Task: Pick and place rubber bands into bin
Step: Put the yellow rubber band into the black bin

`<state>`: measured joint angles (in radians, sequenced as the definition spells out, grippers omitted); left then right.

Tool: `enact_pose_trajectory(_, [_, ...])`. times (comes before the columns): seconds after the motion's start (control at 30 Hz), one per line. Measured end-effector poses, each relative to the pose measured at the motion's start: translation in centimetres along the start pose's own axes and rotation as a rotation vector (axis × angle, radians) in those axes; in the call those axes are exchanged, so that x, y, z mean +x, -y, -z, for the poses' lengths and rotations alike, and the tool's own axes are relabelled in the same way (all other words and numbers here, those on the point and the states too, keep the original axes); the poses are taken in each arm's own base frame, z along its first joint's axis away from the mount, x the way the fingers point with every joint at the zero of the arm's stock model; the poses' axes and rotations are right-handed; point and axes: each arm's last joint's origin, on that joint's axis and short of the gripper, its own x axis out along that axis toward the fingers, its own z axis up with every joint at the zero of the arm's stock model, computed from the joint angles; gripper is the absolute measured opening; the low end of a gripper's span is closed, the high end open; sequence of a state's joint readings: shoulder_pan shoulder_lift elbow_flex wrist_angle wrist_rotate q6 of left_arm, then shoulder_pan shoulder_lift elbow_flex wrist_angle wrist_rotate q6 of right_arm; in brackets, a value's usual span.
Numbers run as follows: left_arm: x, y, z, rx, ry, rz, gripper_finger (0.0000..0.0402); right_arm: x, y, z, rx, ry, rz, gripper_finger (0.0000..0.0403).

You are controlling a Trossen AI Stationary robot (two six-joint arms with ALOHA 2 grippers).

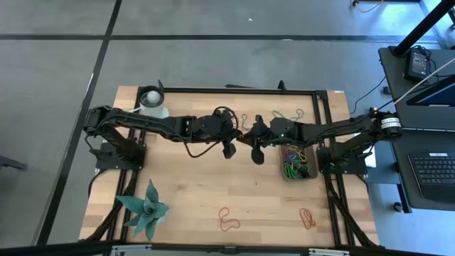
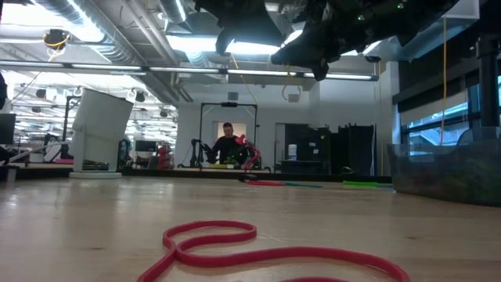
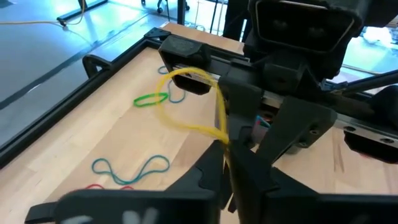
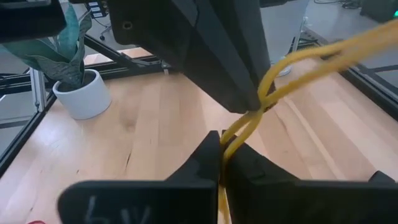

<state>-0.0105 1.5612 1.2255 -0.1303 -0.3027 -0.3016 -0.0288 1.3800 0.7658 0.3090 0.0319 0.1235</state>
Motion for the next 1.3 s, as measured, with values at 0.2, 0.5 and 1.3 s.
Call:
enact_pose_trajectory(0.2, [-0.1, -0.1, 0.1, 0.011, -0.016, -0.005, 0.0077, -0.1, 0.0, 0.0, 0.001, -0.005, 0.001, 0.0010])
enact_pose_trajectory(0.5, [-4.5, -1.8, 0.2, 0.125, -0.172, -0.129, 0.0094, -4.0, 1.0, -1.3, 0.013, -0.058, 0.127, 0.0011])
enact_pose_trajectory(1.3, [-7.9, -6.9, 2.6, 0.251, -0.576, -0.392, 0.0009, -13.7, -0.4, -0.6, 0.758, -0.816, 0.744, 0.0002])
